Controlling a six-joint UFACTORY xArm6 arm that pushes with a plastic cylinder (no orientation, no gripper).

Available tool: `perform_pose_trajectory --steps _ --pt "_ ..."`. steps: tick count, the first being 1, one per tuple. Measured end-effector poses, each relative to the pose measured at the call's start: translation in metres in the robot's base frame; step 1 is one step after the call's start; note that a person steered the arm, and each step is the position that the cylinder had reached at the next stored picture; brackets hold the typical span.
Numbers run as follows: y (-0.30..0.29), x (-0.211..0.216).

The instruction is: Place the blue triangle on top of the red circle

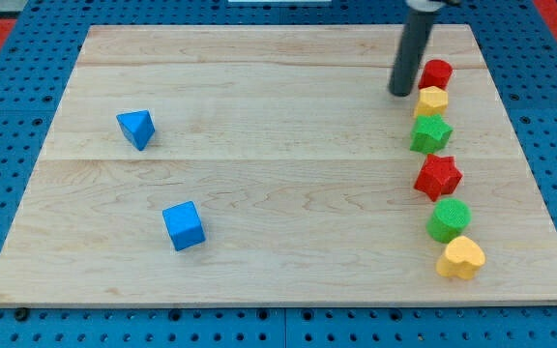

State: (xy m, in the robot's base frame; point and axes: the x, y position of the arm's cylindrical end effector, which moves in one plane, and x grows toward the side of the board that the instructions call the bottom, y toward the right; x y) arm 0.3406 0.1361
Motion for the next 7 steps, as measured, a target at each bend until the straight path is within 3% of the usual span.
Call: perform_pose_trajectory --steps 3,5,7 --pt "-0.093 0.125" --pt "-0.237 0.132" --pt "-0.294 0.083"
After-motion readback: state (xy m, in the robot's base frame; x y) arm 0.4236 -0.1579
